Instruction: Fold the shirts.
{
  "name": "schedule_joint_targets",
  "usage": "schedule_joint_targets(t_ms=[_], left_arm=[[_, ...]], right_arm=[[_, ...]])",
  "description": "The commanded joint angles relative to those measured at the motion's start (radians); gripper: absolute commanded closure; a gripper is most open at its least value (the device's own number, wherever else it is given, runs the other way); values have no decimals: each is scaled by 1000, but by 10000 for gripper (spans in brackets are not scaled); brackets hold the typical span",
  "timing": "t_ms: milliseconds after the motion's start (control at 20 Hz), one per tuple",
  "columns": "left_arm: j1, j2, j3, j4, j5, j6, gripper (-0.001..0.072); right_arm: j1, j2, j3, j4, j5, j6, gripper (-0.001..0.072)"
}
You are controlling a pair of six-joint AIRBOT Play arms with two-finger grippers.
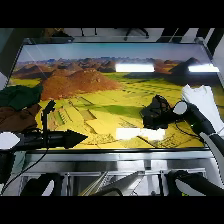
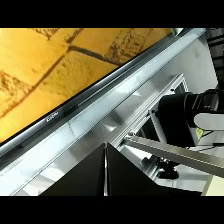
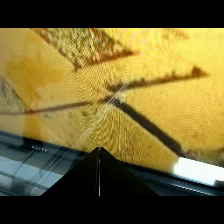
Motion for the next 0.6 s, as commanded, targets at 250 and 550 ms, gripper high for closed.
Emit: schedule_joint_targets(t_ms=[250, 550], left_arm=[[-1, 4, -1, 10, 12, 1, 695], [-1, -40, 188, 429, 87, -202, 696]], right_arm=[[1, 0, 0, 0, -1, 0, 691], [1, 0, 0, 0, -1, 0, 691]])
